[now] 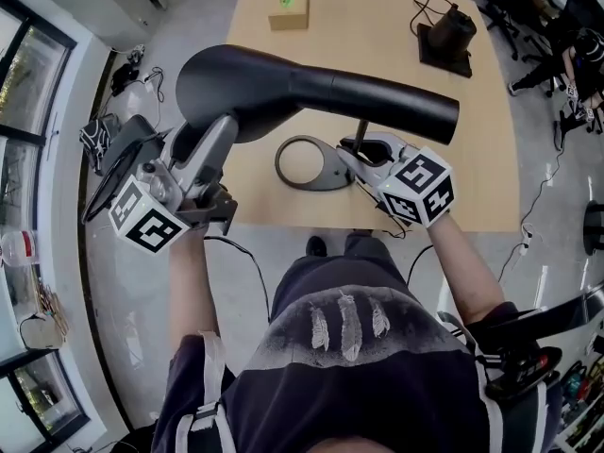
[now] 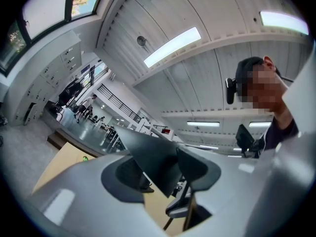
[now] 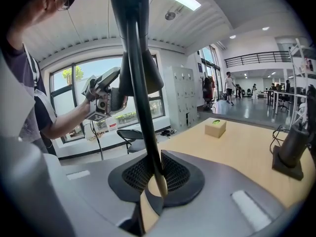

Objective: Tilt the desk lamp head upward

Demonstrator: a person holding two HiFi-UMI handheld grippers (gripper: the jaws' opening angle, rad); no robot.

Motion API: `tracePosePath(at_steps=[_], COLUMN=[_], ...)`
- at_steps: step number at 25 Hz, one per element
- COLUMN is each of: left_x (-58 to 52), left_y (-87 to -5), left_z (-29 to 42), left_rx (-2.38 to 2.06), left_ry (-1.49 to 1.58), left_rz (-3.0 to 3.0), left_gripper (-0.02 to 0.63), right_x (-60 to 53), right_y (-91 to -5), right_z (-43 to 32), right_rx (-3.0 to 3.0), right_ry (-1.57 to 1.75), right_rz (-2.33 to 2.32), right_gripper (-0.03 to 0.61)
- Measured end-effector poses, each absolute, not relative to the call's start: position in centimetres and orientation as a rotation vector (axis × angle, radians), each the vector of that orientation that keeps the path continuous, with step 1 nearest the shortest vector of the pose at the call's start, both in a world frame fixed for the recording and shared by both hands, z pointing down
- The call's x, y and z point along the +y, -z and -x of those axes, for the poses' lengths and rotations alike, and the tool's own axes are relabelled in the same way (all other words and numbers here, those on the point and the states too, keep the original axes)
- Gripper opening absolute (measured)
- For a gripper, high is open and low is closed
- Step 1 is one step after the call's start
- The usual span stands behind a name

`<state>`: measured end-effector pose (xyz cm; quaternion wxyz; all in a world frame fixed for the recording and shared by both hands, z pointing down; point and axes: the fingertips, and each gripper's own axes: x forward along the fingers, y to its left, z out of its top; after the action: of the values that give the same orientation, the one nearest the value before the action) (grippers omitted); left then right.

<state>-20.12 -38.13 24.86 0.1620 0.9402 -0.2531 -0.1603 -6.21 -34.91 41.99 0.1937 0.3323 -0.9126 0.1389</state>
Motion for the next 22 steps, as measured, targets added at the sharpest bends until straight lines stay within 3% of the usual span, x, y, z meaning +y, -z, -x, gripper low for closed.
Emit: tracePosePath(at_steps=[18, 22], left_x=[-38.4, -38.4], left_y=[-21.9, -20.7], left_z=[20.1, 20.1], left_rx=[-0.739, -0.752], left_ry=[0.402, 0.414], left_rz=[-2.811, -2.839], left_gripper=[0.202, 0.19], right_x=[-35.2, -35.3], right_y=[-42.8, -44.0], right_z=[6.3, 6.7], right_rx=[-2.536, -2.506], right_ry=[-0.414, -0.374], right_rz=[-0.918, -0.915], right_gripper=[0.031, 0.001])
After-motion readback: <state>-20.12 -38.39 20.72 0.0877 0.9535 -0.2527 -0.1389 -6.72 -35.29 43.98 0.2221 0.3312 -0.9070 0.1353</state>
